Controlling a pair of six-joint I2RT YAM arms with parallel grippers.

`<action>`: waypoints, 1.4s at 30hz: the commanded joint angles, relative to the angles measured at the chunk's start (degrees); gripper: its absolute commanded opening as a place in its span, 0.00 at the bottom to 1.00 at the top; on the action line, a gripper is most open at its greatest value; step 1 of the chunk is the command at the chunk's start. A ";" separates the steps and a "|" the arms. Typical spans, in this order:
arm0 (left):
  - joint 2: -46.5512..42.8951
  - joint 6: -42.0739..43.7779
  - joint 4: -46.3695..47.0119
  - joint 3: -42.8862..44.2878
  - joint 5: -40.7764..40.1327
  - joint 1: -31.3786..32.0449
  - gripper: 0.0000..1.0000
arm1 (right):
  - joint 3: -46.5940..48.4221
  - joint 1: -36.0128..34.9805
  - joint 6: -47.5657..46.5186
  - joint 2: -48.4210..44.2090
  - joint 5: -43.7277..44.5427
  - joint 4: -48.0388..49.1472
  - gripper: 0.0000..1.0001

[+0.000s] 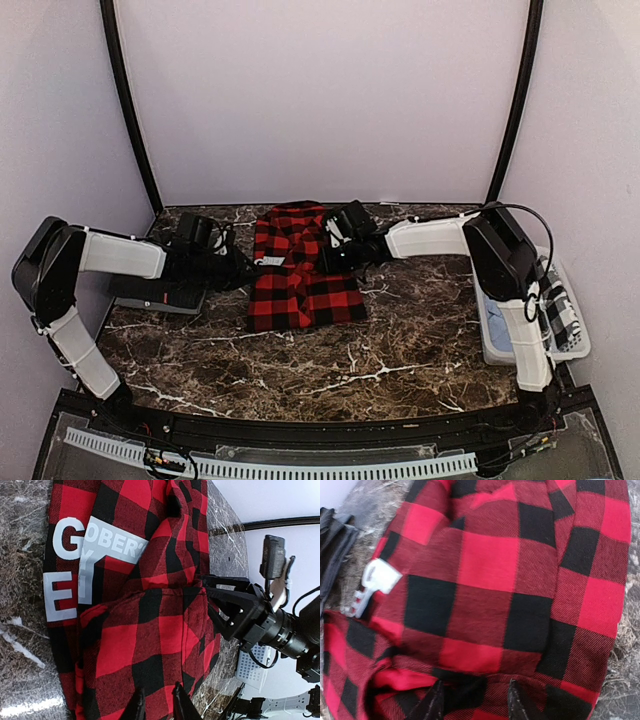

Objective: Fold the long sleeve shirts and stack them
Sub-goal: Fold the rectangle-folded shirt at the center of the board, then smooth out the 2/3-rectangle-folded shirt at the center of the board.

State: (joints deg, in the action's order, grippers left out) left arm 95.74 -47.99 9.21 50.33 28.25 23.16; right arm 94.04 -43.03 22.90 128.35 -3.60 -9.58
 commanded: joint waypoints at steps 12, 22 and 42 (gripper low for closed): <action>0.72 4.59 -6.60 5.81 -7.17 0.27 0.27 | 5.33 0.75 -1.92 -5.78 3.26 -6.33 0.56; 5.36 7.15 -10.16 10.04 -9.59 -0.03 0.35 | -3.56 -0.23 0.48 -13.64 -1.16 -5.29 0.39; 9.20 8.82 -9.78 13.53 -8.59 -0.20 0.07 | 7.16 -0.86 5.58 3.08 -12.10 -3.60 0.20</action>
State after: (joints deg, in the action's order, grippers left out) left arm 105.34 -40.66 0.21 61.98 19.31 23.09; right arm 96.49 -44.49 26.65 128.11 -13.58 -14.17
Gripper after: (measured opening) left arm 0.113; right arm 0.213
